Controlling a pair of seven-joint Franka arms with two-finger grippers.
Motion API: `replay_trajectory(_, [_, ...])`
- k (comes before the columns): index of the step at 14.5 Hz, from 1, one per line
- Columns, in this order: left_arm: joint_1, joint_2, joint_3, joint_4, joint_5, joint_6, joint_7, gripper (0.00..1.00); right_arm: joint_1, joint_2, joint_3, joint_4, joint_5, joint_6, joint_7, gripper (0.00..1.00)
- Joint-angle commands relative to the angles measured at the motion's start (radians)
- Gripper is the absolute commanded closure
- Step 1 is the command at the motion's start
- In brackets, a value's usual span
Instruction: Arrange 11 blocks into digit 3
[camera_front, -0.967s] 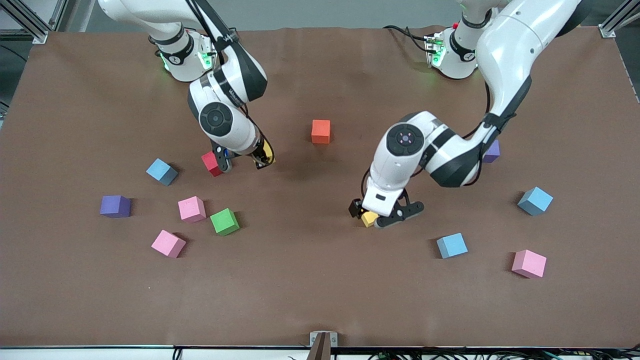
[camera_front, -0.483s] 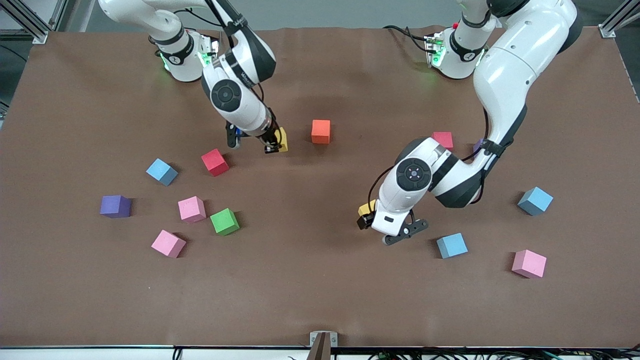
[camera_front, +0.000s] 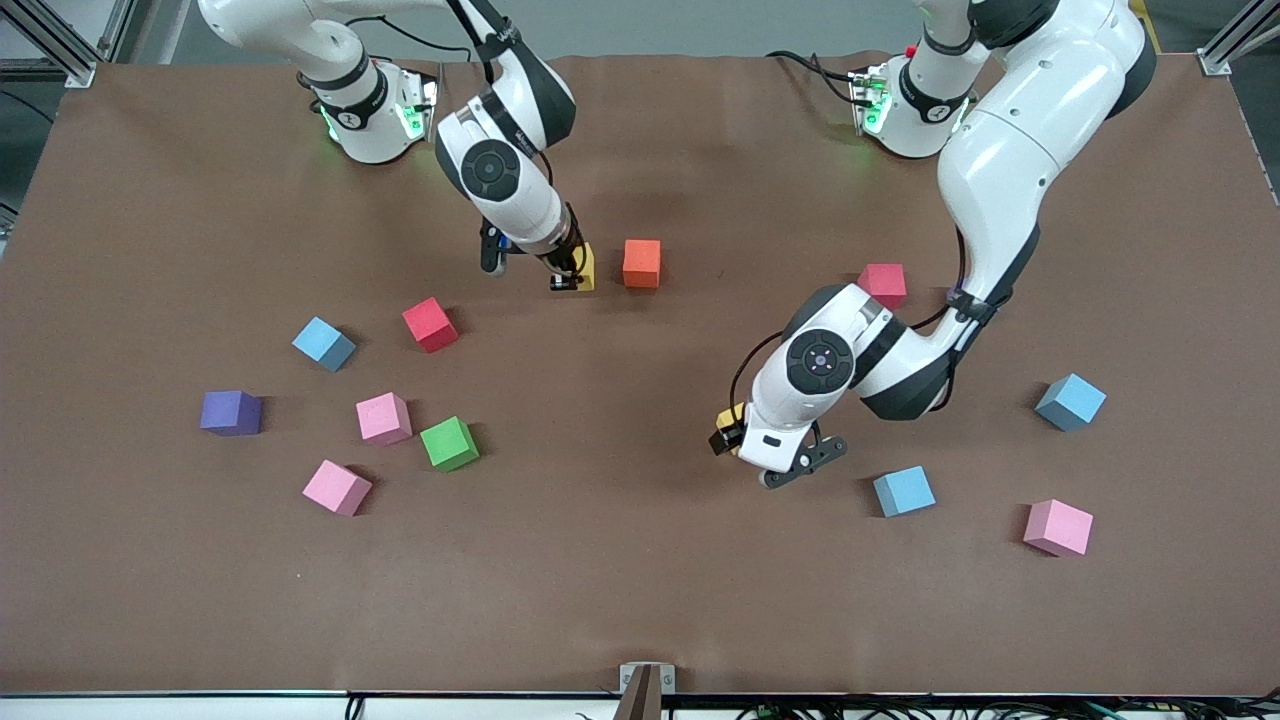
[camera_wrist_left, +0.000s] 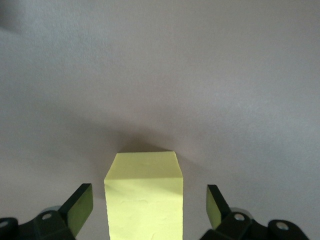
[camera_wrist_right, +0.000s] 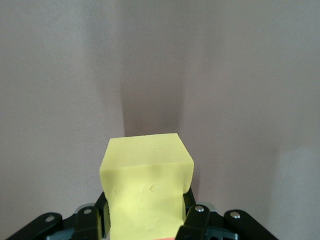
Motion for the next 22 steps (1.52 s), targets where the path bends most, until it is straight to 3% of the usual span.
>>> replay_trajectory(1, [-0.029, 0.019, 0.012, 0.010, -0.011, -0.019, -0.027, 0.00, 0.037, 0.043, 0.000, -0.017, 0.023, 0.081, 0.015, 0.97])
replay_trajectory(4, [-0.032, 0.029, 0.014, 0.007, -0.011, -0.021, -0.037, 0.01, 0.038, 0.052, -0.001, -0.015, 0.026, 0.091, 0.015, 0.97])
replay_trajectory(7, [-0.027, 0.023, 0.014, -0.002, -0.011, -0.027, -0.043, 0.10, 0.053, 0.070, -0.001, -0.015, 0.092, 0.133, 0.024, 0.97])
replay_trajectory(16, [-0.020, 0.001, 0.014, 0.004, -0.011, -0.070, -0.084, 0.11, 0.083, 0.077, -0.001, -0.015, 0.100, 0.138, 0.058, 0.97])
replay_trajectory(18, [-0.023, 0.003, 0.012, 0.006, -0.011, -0.070, -0.093, 0.17, 0.083, 0.081, -0.001, -0.014, 0.103, 0.143, 0.058, 0.97])
replay_trajectory(22, [-0.027, 0.004, 0.012, 0.003, -0.013, -0.071, -0.106, 0.43, 0.084, 0.092, -0.001, -0.009, 0.112, 0.161, 0.058, 0.97])
